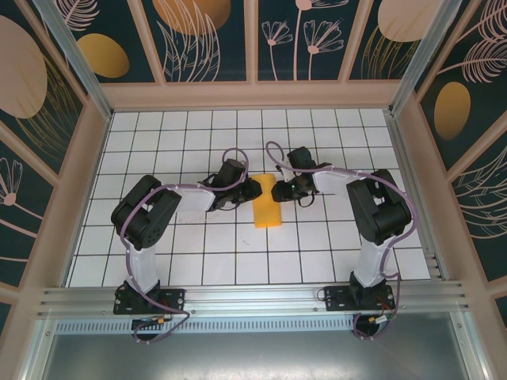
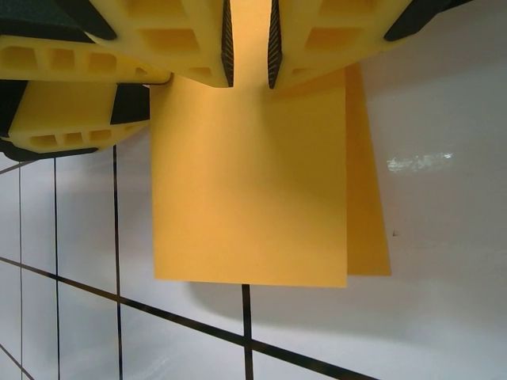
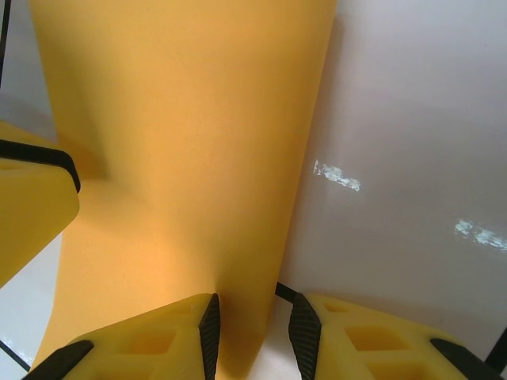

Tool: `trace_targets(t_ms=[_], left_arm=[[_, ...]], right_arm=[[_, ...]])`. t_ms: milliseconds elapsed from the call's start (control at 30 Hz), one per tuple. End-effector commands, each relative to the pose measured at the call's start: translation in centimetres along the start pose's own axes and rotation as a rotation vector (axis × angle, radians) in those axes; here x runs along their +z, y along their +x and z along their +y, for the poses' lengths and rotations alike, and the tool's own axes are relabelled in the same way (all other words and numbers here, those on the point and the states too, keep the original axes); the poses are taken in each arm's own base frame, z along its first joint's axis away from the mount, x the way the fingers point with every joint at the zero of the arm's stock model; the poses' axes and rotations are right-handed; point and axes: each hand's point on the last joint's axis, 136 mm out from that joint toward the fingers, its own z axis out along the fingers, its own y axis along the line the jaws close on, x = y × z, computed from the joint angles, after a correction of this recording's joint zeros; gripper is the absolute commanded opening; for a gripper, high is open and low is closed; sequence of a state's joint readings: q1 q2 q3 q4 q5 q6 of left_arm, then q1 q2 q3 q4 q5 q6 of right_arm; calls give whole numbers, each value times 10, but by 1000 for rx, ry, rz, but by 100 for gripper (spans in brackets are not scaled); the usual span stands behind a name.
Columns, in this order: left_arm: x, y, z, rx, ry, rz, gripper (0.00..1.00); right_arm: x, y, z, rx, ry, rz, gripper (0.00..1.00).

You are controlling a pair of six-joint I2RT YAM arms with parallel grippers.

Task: Fold a paper plane with a square sheet of paper (pick it up from the middle)

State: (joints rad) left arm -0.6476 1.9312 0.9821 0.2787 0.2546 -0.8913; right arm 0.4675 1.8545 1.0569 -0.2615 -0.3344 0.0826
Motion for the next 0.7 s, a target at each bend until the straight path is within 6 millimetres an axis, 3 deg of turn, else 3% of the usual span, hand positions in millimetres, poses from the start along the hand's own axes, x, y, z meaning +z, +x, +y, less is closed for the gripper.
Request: trace_targets(t_ms=[0, 667], left_arm=[[5, 9, 11, -3, -29, 30, 23], [8, 22, 33, -11, -90, 56, 22]], right_arm=[[13, 17, -25, -2, 104, 64, 36], [13, 17, -27, 10, 114, 62, 38]])
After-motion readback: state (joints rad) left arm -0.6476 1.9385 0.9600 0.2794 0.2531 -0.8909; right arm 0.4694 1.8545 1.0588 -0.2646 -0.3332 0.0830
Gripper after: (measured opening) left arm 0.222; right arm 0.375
